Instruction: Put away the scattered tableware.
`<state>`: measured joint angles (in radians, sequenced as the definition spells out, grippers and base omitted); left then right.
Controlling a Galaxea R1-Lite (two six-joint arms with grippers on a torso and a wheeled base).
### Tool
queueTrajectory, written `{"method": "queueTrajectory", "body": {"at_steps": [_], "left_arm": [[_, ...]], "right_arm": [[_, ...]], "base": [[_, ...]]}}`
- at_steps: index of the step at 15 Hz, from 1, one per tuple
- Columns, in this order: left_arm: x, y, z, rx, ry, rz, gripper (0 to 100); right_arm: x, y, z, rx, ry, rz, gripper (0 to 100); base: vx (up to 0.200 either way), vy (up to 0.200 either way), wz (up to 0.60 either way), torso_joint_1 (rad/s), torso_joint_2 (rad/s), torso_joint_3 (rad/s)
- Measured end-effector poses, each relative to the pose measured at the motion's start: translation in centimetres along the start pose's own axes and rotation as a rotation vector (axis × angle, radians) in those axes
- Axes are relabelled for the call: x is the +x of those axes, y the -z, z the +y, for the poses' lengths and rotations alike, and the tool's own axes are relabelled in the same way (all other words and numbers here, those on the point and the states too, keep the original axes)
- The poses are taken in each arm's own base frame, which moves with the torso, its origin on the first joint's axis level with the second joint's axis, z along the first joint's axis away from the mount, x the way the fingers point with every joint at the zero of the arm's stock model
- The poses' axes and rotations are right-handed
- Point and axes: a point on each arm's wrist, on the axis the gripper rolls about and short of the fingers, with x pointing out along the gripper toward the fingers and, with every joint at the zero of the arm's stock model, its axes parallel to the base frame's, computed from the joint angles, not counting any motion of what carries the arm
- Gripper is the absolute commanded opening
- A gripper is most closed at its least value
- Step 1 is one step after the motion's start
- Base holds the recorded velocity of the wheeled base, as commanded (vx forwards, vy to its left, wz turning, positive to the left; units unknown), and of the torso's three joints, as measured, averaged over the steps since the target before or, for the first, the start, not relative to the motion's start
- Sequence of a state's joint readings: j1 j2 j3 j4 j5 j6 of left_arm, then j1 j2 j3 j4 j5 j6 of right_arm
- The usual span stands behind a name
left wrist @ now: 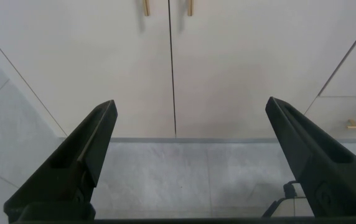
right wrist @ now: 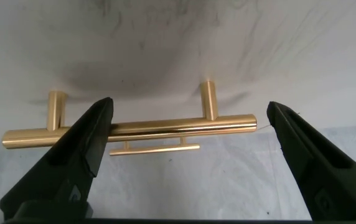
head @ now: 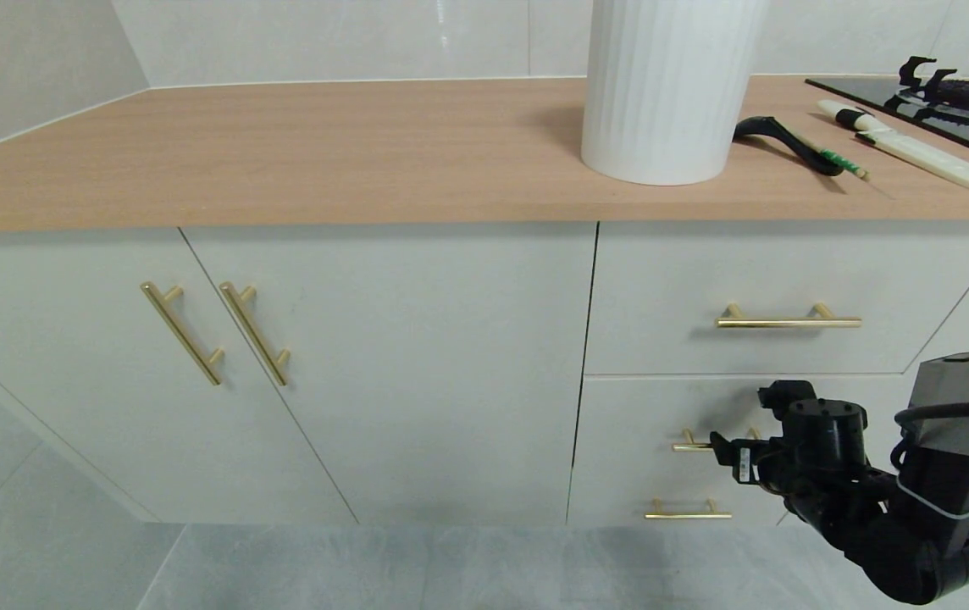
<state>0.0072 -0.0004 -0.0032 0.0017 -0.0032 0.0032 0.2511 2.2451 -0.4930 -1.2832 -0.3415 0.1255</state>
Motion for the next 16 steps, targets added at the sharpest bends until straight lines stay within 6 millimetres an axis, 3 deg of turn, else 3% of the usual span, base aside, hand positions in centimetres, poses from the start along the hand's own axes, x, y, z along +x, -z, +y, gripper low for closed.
{"method": "queueTrajectory", "body": {"at_steps": [6, 8, 12, 16], "left_arm": [[0.0, 0.0, 0.0, 0.000, 0.000, 0.000, 100], [0.0, 0.0, 0.0, 0.000, 0.000, 0.000, 100], [0.0, 0.0, 0.0, 0.000, 0.000, 0.000, 100], [0.0, 0.0, 0.0, 0.000, 0.000, 0.000, 100]], "right_arm": [[-0.7, 0.2, -0.2, -0.052, -0.003, 0.032, 100], [-2.3, 0.2, -0.5, -0.115, -0.019, 0.072, 100], [-8.4, -2.1, -0.8, -0.203, -0.077, 0.158, 100], [-16.6, -6.9, -1.6, -0.213, -0.154, 0.163, 100]], "base": [[0.000, 0.000, 0.00, 0.000, 0.00, 0.000], [0.000, 0.000, 0.00, 0.000, 0.00, 0.000], [0.000, 0.000, 0.00, 0.000, 0.00, 0.000], [0.000, 0.000, 0.00, 0.000, 0.00, 0.000]]}}
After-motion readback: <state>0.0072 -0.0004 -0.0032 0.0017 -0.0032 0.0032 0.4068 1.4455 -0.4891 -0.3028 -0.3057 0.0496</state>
